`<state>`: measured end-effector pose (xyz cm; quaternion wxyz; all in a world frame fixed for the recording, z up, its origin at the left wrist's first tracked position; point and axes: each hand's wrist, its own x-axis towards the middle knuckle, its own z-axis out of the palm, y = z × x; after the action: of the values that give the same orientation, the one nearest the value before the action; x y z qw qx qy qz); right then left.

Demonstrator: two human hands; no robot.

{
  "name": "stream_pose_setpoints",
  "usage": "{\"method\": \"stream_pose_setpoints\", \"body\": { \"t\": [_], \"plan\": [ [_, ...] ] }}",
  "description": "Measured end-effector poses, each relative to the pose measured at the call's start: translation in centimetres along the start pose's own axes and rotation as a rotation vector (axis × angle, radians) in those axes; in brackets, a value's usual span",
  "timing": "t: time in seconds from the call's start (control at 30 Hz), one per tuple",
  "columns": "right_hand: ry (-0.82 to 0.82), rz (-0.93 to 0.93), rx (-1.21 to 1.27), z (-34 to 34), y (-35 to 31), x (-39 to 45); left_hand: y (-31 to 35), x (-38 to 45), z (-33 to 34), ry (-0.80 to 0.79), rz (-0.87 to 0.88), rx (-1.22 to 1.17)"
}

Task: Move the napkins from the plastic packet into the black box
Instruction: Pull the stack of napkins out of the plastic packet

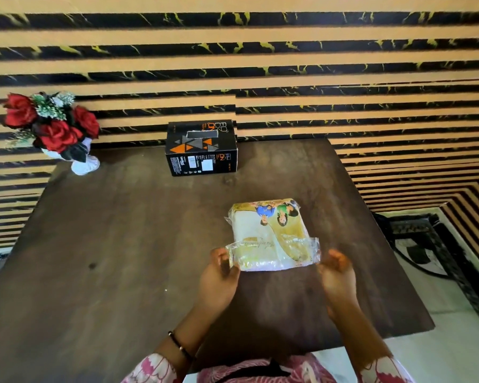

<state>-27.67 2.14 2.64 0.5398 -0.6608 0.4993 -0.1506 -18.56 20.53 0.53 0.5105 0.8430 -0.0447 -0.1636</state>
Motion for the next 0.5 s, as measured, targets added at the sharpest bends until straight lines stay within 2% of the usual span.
{"method": "stream_pose_setpoints", "body": {
  "t": [0.07,0.17,0.3,0.4,0.5],
  "plan": [
    [0.050,-0.118,-0.124,0.1,-0.5,0.1,0.1,0.3,-0.3,0.026,0.071,0.094],
    [0.000,-0.303,-0.218,0.8,-1.7,0.7,1.1,0.9,-0.5,0.013,0.281,0.319],
    [-0.223,-0.494,-0.509,2.8,-3.0,1.6,3.1,2.5,0.6,-0.143,0.472,0.752],
    [-0.278,-0.599,-0.846,4.2,-2.5,2.0,3.9,4.5,1.5,-0.290,0.528,0.945],
    [-0.330,-0.582,-1.061,4.3,-1.7,2.7,4.2,6.0,2.2,-0.358,0.512,1.052]
  ]
}}
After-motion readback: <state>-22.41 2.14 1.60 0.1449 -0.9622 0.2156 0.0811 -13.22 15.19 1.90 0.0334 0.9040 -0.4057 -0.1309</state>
